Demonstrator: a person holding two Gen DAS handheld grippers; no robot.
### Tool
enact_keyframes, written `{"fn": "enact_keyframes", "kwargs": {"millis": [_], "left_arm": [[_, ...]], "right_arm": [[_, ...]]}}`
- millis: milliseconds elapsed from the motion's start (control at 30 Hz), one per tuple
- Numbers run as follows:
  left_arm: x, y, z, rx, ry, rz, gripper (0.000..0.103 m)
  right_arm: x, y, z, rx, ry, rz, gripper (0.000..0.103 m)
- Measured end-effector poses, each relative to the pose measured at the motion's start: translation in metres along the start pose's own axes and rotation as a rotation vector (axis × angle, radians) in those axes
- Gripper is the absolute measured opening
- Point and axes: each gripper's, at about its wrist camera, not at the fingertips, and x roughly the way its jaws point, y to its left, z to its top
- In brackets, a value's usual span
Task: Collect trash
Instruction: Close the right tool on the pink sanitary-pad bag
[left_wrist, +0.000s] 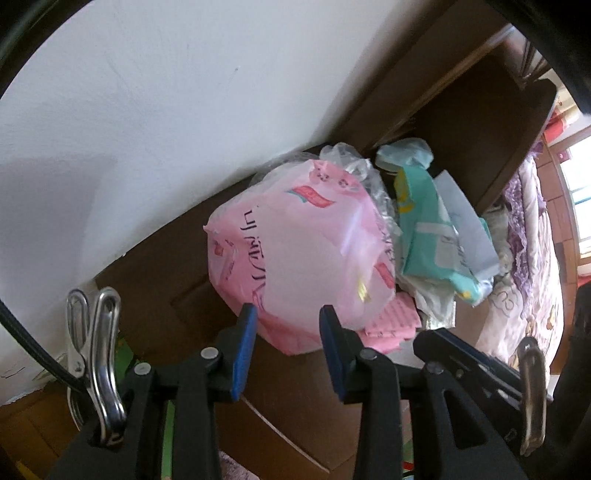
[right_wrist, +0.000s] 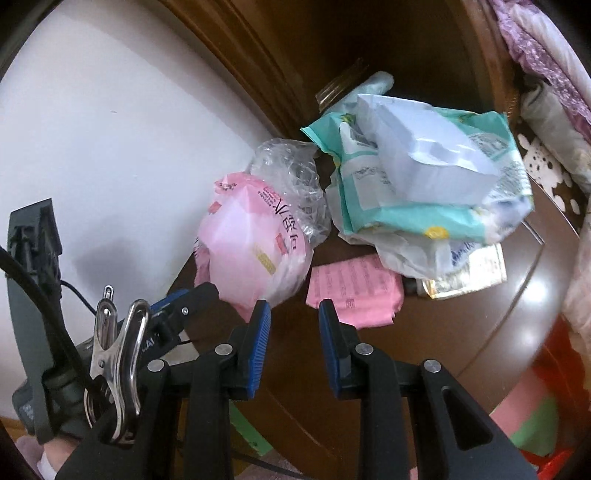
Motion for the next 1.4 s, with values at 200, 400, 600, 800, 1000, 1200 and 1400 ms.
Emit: {"fn": "enact_keyframes", "kwargs": {"millis": [200,400,600,800,1000,1200,1400], "left_arm": [[0.018,0.003,0.009,-0.006,0.015,0.008,0.036],[0.035,0.001,0.005,0.032,0.051,0.009,0.027],[0.039,-0.004,-0.015,0.112,0.105,-0.032,0.02],[0.033,-0.013,-0.042,0.205,0.162,-0.079,0.02],[0.003,-0.014,-0.044,0.253,0.115,-0.095,0.023],[-0.003,-0.014,-0.014,0.228,0.044,-0.083,0.048],[0.03,0.003,0.0,0.239,0.11,-0.043,0.048]], "right_arm": [[0.026,0.005,0.017,-0.011,0.029,-0.023,0.028],[0.053,0.007,0.024,-0.013,0.074,-0.01,0.028],[0.059,0.008,0.013,-0.044,0.096,0.002,0.011],[0.055,0.007,-0.007,-0.107,0.141,-0.028,0.01],[0.052,-0.004,-0.026,-0.175,0.173,-0.1,0.01],[0.052,-0.007,-0.03,-0.16,0.165,-0.107,0.01],[0.05,-0.017,-0.025,-0.15,0.163,-0.102,0.01]]}}
